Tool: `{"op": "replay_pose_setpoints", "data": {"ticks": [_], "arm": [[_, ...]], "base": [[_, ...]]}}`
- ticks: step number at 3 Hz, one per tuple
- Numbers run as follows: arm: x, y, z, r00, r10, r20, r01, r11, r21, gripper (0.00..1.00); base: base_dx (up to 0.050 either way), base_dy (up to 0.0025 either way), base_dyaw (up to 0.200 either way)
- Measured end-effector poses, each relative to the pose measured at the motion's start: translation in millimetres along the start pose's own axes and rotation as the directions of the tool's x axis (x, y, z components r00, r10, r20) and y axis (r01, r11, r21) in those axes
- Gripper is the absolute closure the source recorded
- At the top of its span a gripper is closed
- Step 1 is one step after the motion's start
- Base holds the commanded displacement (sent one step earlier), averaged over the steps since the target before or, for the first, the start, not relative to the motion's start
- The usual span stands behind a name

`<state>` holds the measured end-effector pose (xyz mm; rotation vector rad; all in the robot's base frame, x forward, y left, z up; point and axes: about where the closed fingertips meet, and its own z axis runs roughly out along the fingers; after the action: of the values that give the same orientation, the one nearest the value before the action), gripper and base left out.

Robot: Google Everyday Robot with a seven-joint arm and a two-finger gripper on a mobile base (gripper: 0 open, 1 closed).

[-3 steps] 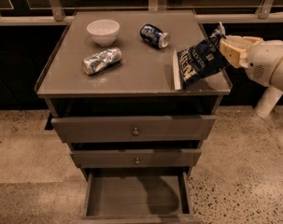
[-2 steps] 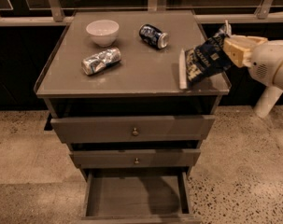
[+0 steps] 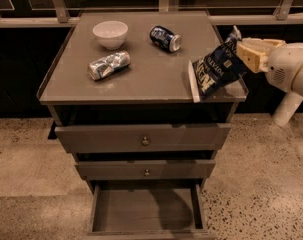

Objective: Pick blue chip bag from bottom drawer and place on counter

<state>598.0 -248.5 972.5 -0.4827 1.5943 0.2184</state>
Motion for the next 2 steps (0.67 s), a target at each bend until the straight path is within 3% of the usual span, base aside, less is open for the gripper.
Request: {"op": "replay_pose_setpoints", "data": {"ticks": [1,2], "arm": [[0.0,0.0,0.0,1.000,0.000,0.000,0.000,1.0000,0.000,0.12],[0.0,0.0,0.0,1.000,0.000,0.000,0.000,1.0000,0.000,0.00]], "base": [[0.000,0.00000,0.000],[0.000,0.00000,0.000]]}}
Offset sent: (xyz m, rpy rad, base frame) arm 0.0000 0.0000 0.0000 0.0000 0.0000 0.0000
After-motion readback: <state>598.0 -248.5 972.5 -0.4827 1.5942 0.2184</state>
